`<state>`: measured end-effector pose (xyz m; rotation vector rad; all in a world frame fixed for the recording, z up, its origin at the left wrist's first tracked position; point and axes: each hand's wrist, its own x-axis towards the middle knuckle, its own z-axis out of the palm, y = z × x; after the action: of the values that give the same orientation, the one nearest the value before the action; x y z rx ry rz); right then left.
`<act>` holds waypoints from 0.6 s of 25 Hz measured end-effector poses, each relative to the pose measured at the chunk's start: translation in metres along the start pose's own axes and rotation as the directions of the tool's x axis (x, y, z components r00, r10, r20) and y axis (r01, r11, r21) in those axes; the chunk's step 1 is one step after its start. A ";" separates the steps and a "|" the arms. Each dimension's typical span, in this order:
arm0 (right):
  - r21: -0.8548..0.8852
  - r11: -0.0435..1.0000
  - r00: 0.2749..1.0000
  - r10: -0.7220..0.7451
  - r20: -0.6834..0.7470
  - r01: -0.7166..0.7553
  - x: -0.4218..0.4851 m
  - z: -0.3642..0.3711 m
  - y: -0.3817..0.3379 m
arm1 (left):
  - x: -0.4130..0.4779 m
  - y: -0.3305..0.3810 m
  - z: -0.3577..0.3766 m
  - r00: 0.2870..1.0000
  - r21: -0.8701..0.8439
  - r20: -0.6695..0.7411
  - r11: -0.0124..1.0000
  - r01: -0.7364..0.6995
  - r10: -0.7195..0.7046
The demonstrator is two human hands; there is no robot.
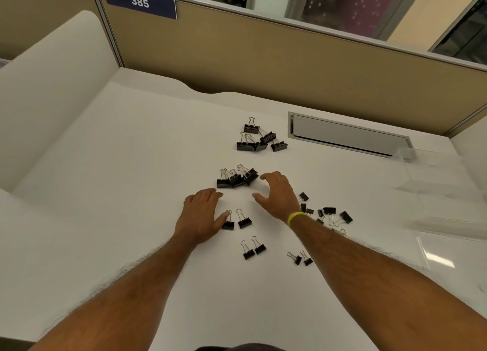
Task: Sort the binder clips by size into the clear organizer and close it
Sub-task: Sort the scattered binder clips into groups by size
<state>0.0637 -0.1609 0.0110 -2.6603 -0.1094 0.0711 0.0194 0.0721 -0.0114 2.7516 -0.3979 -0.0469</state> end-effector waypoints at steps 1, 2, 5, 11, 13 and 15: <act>0.002 1.000 1.000 0.005 0.012 -0.005 -0.007 -0.001 0.003 | -0.001 0.002 0.000 1.000 0.002 0.004 1.000 -0.005 0.005; 0.006 1.000 1.000 0.005 0.027 -0.005 -0.014 -0.001 0.007 | -0.001 0.004 0.000 1.000 0.002 0.007 1.000 -0.008 0.008; 0.028 1.000 0.998 0.000 0.066 -0.002 -0.036 -0.001 0.015 | -0.005 0.011 0.000 1.000 -0.002 0.027 1.000 -0.016 0.016; 0.038 0.999 0.989 0.013 0.146 -0.018 -0.075 0.006 0.027 | -0.015 0.030 0.006 0.995 0.004 0.080 0.998 -0.061 0.061; 0.045 0.999 0.990 0.009 0.138 -0.015 -0.086 0.009 0.030 | -0.017 0.035 0.008 0.992 0.022 0.095 0.996 -0.081 0.078; 0.038 0.999 0.990 -0.004 0.139 -0.002 -0.095 0.011 0.033 | -0.017 0.041 0.010 0.990 0.037 0.103 0.995 -0.097 0.093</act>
<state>-0.0296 -0.1934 -0.0105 -2.6160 -0.1530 0.2556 -0.0089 0.0367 -0.0066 2.7748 -0.5629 -0.1562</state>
